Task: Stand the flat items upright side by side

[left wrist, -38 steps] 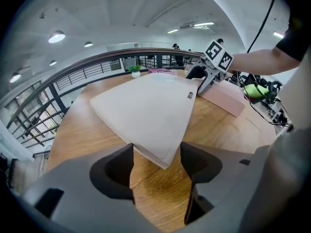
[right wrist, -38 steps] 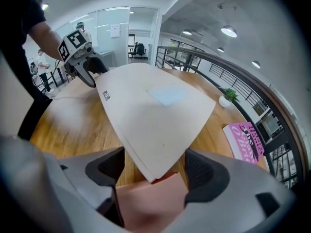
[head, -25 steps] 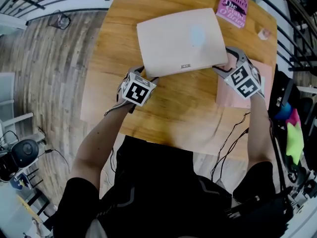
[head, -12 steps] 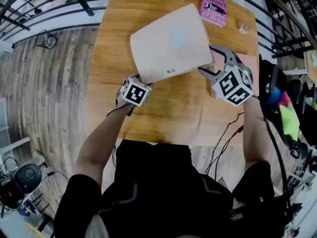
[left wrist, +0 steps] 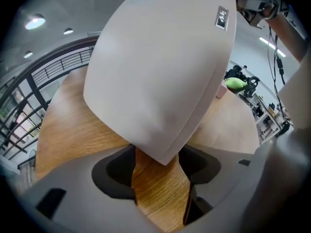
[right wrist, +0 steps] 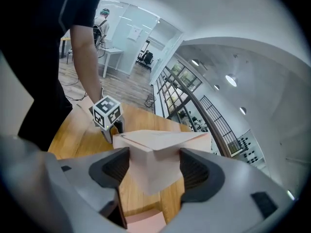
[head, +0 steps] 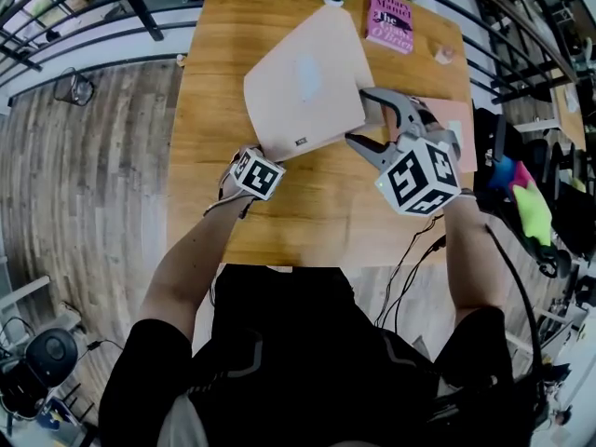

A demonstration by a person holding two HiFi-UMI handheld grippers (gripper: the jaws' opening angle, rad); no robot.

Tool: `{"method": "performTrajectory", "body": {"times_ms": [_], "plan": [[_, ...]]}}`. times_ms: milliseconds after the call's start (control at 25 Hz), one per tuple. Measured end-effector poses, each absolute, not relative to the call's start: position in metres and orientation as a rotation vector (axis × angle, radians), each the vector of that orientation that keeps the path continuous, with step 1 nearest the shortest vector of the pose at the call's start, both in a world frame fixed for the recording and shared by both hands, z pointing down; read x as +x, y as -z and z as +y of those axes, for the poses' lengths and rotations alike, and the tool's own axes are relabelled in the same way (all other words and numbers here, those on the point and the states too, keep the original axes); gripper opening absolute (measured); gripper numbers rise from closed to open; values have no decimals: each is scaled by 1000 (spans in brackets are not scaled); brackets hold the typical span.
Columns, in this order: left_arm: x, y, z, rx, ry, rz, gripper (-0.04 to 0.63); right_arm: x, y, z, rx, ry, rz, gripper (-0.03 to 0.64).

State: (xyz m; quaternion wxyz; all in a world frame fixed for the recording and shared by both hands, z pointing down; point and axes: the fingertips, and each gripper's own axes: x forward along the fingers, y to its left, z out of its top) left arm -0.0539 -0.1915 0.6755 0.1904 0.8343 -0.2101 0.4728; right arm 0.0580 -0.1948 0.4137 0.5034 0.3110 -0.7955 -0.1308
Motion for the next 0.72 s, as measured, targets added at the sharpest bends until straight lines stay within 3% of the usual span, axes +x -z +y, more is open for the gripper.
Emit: {"method": "performTrajectory", "body": {"times_ms": [720], "plan": [[-83, -674, -168, 2364, -1363, -544, 288, -37, -399, -191, 582, 534, -1848, 325]]}}
